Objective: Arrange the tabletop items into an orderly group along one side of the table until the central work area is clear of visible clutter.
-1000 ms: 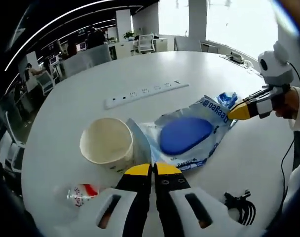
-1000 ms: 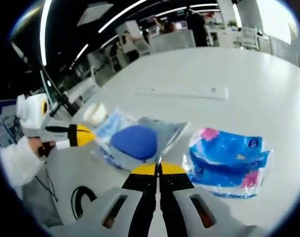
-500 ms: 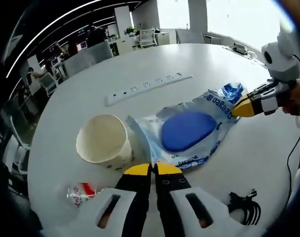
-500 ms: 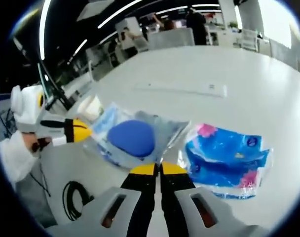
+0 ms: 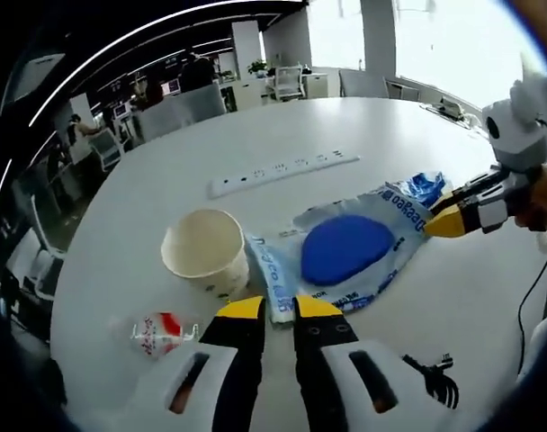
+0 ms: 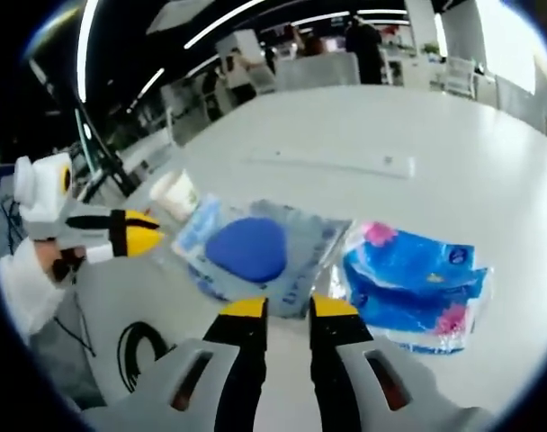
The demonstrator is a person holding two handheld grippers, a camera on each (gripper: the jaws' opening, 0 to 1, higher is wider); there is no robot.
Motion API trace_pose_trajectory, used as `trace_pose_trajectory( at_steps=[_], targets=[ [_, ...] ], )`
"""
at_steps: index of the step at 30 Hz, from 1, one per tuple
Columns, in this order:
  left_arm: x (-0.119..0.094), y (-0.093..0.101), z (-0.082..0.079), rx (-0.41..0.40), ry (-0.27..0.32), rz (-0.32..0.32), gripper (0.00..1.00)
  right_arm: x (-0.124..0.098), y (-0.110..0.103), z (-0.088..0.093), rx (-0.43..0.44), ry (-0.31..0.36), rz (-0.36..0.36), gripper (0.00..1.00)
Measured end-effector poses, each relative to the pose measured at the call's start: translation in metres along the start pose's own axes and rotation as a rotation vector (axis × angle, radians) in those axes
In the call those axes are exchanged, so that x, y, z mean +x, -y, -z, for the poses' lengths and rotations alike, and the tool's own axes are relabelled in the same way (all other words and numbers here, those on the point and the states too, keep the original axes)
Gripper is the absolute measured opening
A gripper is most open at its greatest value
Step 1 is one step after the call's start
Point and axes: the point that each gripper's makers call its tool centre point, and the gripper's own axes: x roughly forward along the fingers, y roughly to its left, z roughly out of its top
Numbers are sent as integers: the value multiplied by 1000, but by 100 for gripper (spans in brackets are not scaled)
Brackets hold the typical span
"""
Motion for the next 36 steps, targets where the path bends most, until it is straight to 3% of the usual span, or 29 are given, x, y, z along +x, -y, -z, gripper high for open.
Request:
trace_pose_trajectory(
  at_steps=[4, 12, 15, 21, 26, 29, 31, 36],
  targets=[
    [-16, 13, 2, -45, 38, 22, 6, 2, 0, -7, -1, 23, 5, 17],
    [-31, 30, 28, -96, 17, 46, 5, 9, -2, -10, -26, -12, 33, 25],
    [-34, 30, 33, -123, 11, 47, 6, 6, -6, -6, 22, -47, 23, 29],
    [-35, 29, 27, -145, 31, 51, 6, -1, -13, -5, 39, -61, 15, 34],
    [-36, 26, 23, -148, 40, 49, 9, 1, -13, -2, 1, -72, 20, 36],
    [-40, 27, 23, -146, 49, 52, 9, 1, -13, 2, -45, -122, 29, 36],
    [-43, 27, 26, -150, 50, 53, 9, -6, -11, 12, -57, -198, 57, 35],
    [-47, 25, 39, -196, 37, 40, 10, -10, -15, 3, -53, -169, 66, 35]
  ],
)
